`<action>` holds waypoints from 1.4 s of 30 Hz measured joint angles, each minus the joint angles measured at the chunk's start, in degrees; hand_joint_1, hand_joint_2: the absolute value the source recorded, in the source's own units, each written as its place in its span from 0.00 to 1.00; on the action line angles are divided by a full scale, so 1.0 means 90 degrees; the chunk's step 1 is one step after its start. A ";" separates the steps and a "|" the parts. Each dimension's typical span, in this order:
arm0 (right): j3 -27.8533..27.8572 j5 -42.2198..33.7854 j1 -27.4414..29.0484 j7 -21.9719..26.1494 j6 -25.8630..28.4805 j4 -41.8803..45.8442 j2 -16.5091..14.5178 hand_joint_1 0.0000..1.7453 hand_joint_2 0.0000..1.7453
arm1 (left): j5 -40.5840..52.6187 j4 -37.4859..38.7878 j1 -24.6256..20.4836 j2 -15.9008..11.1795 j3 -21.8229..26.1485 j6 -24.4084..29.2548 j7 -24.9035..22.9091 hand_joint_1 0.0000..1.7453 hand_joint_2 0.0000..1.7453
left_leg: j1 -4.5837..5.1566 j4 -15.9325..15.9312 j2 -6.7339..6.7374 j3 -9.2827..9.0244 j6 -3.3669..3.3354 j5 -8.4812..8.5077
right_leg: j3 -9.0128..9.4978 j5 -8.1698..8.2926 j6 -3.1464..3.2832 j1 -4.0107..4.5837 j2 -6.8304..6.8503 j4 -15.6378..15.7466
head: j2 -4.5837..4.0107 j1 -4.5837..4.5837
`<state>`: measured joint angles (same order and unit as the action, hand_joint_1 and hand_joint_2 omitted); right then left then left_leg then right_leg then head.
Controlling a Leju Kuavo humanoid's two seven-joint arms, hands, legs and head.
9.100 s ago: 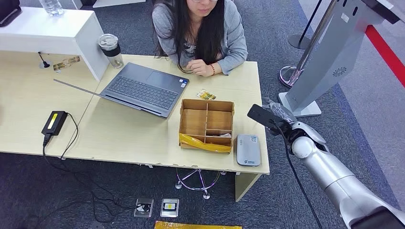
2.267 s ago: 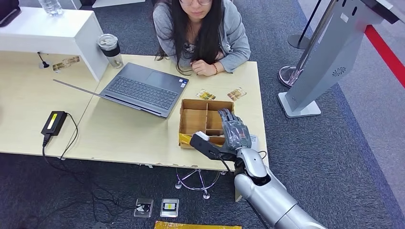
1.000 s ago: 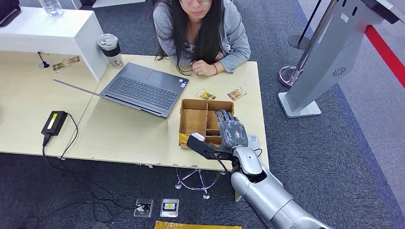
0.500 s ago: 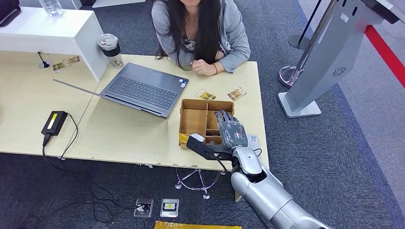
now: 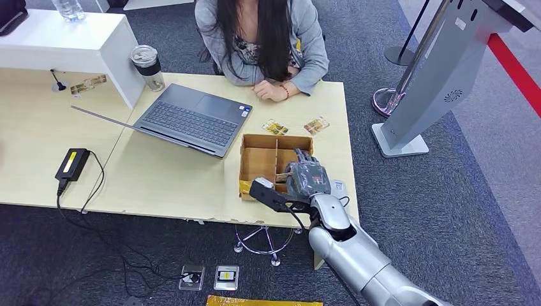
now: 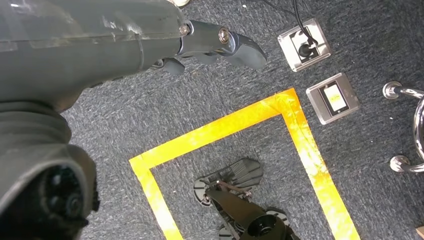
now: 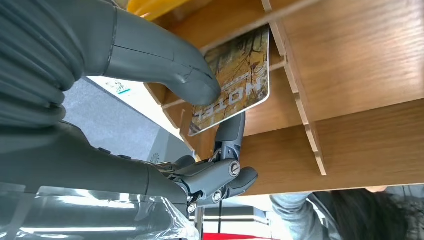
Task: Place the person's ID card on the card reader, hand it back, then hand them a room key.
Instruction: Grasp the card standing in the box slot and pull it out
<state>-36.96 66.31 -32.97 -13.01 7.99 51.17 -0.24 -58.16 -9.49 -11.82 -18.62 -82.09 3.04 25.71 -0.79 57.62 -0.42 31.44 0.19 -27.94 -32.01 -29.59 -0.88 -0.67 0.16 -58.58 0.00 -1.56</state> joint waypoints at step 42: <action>0.0767 -0.0379 -0.0958 0.0785 0.0733 0.1219 0.0106 1.00 1.00 | 0.0004 0.0000 0.0018 0.0002 0.0000 0.0008 0.0080 0.00 0.00 | 0.0000 0.0001 0.0006 -0.0003 0.0002 0.0002 | 0.0001 0.0003 0.0000 0.0000 -0.0009 -0.0001 | 0.0000 0.0001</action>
<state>-30.05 62.90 -41.59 -5.95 14.59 62.15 0.72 -58.12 -9.49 -11.66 -18.60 -82.09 3.11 26.42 -0.79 57.63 -0.37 31.41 0.20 -27.91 -32.00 -29.56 -0.87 -0.67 0.08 -58.59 0.00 -1.56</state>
